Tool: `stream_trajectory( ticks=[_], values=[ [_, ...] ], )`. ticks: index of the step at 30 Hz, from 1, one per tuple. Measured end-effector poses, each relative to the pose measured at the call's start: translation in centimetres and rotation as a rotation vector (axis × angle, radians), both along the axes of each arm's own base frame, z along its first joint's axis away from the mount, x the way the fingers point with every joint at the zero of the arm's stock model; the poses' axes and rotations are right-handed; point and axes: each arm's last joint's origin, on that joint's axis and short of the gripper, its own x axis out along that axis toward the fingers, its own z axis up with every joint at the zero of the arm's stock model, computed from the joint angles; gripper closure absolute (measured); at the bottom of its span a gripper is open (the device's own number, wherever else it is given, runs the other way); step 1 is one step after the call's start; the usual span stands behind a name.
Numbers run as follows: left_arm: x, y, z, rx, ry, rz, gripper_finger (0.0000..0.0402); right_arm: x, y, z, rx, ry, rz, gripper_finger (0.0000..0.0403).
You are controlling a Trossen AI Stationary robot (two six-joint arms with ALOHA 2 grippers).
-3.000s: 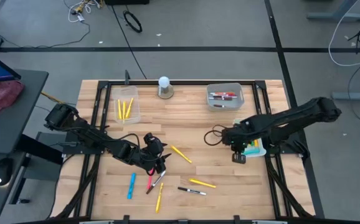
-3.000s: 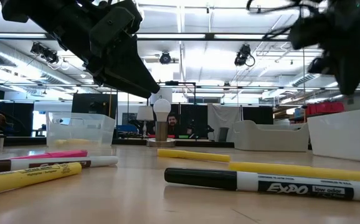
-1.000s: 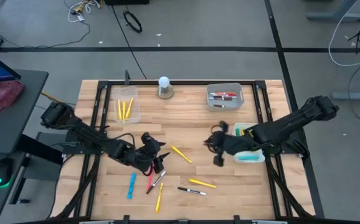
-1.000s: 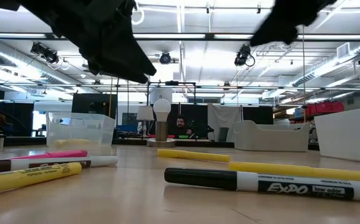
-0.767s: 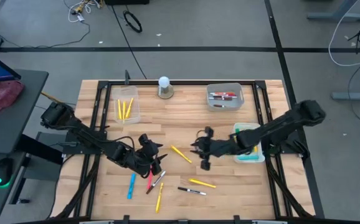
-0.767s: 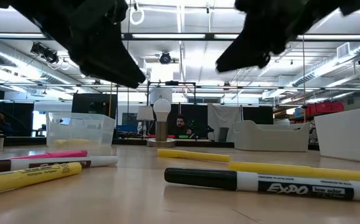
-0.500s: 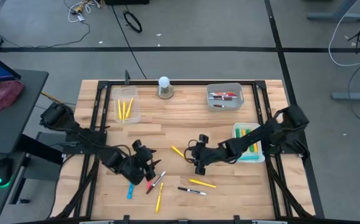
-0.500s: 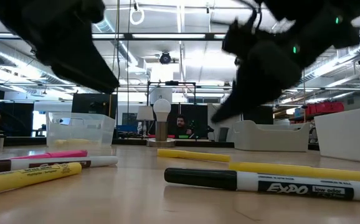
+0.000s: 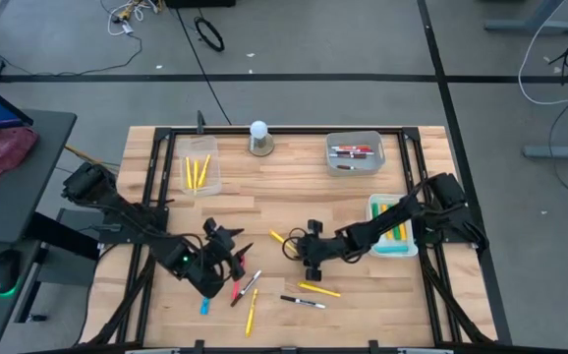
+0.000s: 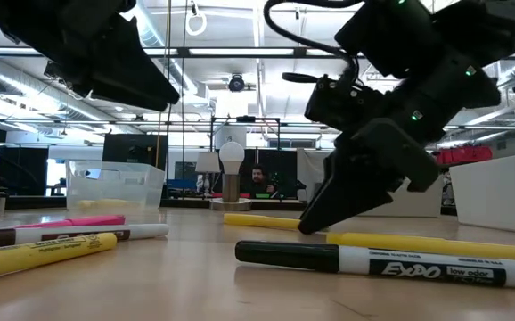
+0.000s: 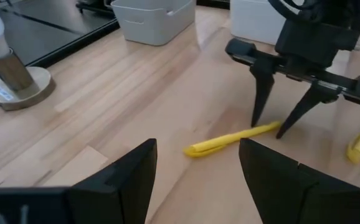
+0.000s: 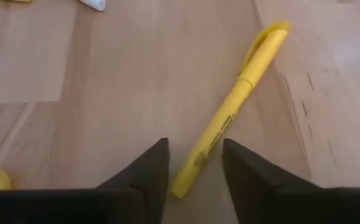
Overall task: Pick & Place Markers
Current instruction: Put the yellow pen into the transparent bin
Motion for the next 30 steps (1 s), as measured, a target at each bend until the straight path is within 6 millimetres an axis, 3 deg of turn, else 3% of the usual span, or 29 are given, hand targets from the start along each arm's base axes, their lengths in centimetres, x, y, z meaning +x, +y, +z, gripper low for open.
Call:
stream_trajectory(
  ticks=[4,7,9,14,21,30],
  values=[
    [0.3,0.3,0.0,0.021,0.029,-0.013,0.0168,-0.1,-0.8,-0.3,0.006,0.048,-0.010,0.0315],
    [0.7,0.4,-0.1,0.018,0.098,-0.096,0.0168,-0.1,-1.3,-0.4,0.012,0.059,-0.016,0.0371],
    [1.1,0.5,-0.1,0.011,0.140,-0.164,0.0168,-0.1,-1.3,-0.3,0.004,0.055,-0.008,0.0388],
    [2.5,0.8,-0.3,0.054,0.176,-0.284,0.0168,-0.2,-0.8,0.6,-0.054,-0.007,0.008,0.0375],
    [5.1,1.6,-1.5,0.189,0.200,-0.387,0.0168,-0.3,-0.9,3.4,-0.099,-0.099,-0.002,0.0393],
    [6.5,3.2,-3.4,0.196,0.268,-0.410,0.0168,-0.3,-0.7,3.6,-0.094,-0.111,0.012,0.0390]
  ],
)
